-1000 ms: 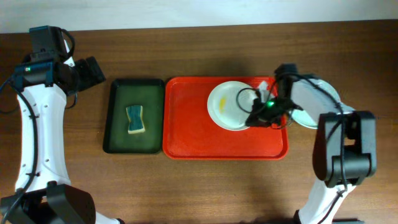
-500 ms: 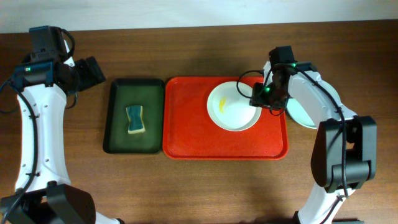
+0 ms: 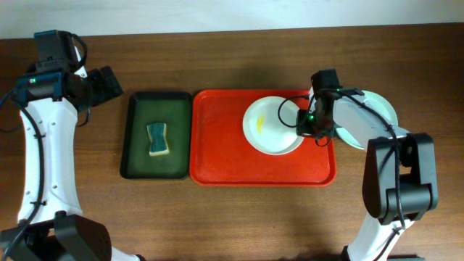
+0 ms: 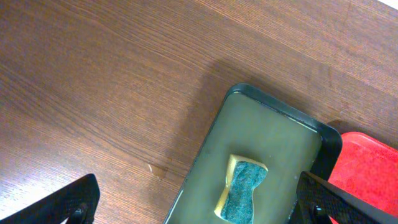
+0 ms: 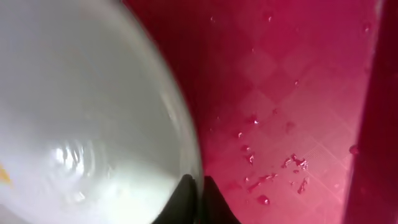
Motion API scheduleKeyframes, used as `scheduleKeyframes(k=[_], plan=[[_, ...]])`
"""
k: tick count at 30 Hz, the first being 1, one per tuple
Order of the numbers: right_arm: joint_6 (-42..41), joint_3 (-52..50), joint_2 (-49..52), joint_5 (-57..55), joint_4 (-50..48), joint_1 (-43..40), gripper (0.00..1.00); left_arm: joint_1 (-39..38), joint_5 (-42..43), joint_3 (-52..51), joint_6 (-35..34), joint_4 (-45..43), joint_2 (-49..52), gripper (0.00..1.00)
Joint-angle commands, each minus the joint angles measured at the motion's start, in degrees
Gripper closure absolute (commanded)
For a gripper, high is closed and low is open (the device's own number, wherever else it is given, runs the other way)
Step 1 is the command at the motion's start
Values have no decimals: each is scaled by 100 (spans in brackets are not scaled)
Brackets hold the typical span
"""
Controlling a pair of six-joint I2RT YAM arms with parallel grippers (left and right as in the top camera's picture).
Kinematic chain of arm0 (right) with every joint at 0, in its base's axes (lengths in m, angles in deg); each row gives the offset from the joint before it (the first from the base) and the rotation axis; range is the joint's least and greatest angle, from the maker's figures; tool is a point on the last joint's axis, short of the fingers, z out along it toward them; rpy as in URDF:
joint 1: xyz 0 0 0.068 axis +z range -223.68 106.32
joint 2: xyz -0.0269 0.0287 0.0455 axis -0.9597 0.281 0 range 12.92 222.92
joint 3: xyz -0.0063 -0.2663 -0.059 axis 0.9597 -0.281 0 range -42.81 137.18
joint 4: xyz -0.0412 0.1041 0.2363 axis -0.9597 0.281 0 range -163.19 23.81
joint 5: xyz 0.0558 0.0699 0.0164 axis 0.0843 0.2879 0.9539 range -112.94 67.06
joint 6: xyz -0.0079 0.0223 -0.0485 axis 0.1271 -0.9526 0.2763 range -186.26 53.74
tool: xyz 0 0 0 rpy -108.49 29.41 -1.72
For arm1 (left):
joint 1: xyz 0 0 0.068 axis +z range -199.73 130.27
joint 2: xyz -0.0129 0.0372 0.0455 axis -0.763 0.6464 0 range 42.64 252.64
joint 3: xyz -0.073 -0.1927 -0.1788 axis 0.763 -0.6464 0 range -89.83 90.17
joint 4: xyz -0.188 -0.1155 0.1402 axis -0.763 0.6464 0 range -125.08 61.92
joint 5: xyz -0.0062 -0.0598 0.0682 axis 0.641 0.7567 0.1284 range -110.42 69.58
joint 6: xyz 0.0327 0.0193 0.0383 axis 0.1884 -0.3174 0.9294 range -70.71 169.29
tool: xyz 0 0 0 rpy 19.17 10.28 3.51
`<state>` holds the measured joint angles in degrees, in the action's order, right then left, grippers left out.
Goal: Clean dirty plates on tray and stack at the side
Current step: 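Grasp the last white plate rim with right gripper, pull to tray center, then move the left gripper down onto the sponge and grasp it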
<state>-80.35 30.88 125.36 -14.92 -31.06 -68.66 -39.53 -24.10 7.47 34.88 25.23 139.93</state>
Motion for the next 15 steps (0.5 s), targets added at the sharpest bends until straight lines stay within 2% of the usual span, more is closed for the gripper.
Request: scheduleKeyframes(k=[1,6,8,12,13,14,15], plan=[[31,-109,-59,103,105,39,96,9,-24,9,-55,0,31,1],[-44,-109,-66,710,348,682,96,9,-24,9,-55,0,31,1],[-719,-111,-66,675,459,1010,96,9,-24,9,-55,0,31,1],[-785,-111,-66,678,612,1272,94,9,-24,9,-55,0,31,1],[-785,-111,-63,675,608,1270,62,9,-24,9,-55,0,31,0],[-785,-111,-63,675,608,1259,2,9,-24,9,-55,0,31,0],[-785,-111,-63,678,586,1261,2,9,-24,9,-55,0,31,1]])
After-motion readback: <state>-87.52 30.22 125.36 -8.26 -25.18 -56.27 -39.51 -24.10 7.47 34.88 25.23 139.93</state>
